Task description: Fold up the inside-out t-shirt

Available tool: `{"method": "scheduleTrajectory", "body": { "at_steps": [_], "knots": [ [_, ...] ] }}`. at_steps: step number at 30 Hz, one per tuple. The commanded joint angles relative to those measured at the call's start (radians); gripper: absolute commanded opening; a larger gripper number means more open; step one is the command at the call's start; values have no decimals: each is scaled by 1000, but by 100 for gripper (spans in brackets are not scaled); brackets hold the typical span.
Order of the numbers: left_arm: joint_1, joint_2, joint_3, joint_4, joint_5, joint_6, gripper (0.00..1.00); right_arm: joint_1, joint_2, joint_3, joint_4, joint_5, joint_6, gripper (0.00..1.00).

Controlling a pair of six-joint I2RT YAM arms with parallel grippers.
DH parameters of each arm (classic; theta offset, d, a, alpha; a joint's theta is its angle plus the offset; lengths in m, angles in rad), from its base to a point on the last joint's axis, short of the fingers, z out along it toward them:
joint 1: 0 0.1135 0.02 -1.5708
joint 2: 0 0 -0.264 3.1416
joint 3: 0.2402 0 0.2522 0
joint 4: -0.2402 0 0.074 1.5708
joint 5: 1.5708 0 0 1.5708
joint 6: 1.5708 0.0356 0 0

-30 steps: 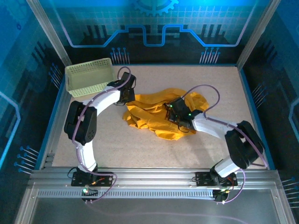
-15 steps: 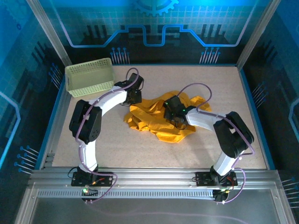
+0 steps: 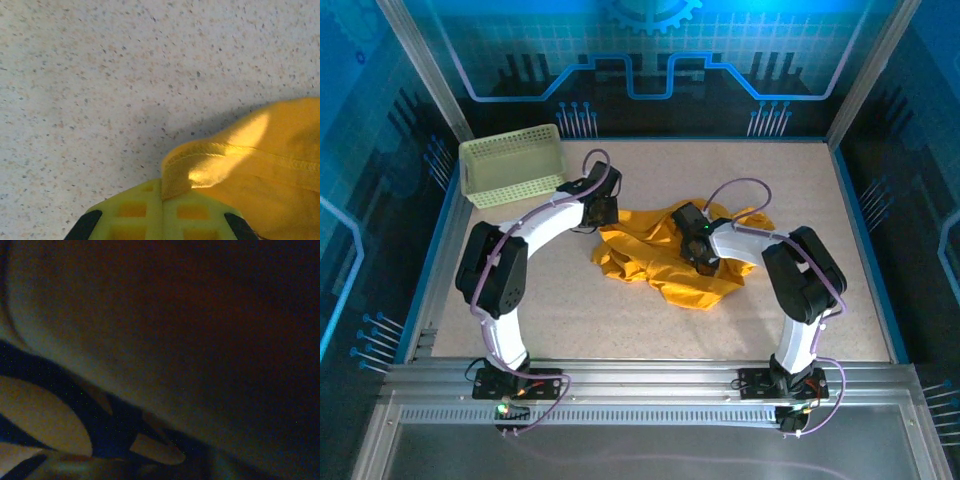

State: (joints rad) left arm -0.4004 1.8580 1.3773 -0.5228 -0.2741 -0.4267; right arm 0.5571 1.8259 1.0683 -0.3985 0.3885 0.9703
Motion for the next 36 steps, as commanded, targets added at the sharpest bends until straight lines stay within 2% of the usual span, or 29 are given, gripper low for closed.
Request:
{"method": "scheduleTrajectory", "body": {
  "at_steps": [1, 4, 5, 11, 16, 20, 22, 25, 28, 31, 33, 36],
  "knots": [
    [29, -34, -26, 9, -33, -30, 0, -11, 30, -7, -18, -15, 4, 28],
    [38, -22, -17, -5, -38, -25, 0, -10, -4, -32, 17, -15, -16, 6],
    [40, -11, -8, -18, -47, -22, 0, -6, -29, -41, 32, -14, -33, 2],
    [40, 68, 56, -95, -110, 5, 0, 58, -240, -65, 81, -10, -173, 0],
    [36, 91, 89, -125, -106, 34, 0, 78, -402, -119, 167, -146, -251, 0],
    [27, 67, 96, -144, -72, 52, 14, 80, -487, -131, 198, -249, -279, 0],
    [6, 27, 89, -155, -62, 72, 25, 79, -507, -120, 200, -312, -303, 0],
    [-43, -115, 4, -83, -33, 99, 48, 92, -531, -108, 181, -325, -337, 0],
    [-60, -322, -142, 85, 86, 107, 64, 97, -534, -114, 160, -277, -376, 0],
    [-67, -497, -274, 292, 276, 143, 80, 97, -529, -138, 190, -280, -412, 0],
    [-89, -541, -307, 381, 380, 186, 92, 105, -530, -155, 231, -301, -433, 0],
    [-113, -475, -238, 334, 439, 234, 95, 128, -538, -169, 274, -315, -465, 0]
  ]
}}
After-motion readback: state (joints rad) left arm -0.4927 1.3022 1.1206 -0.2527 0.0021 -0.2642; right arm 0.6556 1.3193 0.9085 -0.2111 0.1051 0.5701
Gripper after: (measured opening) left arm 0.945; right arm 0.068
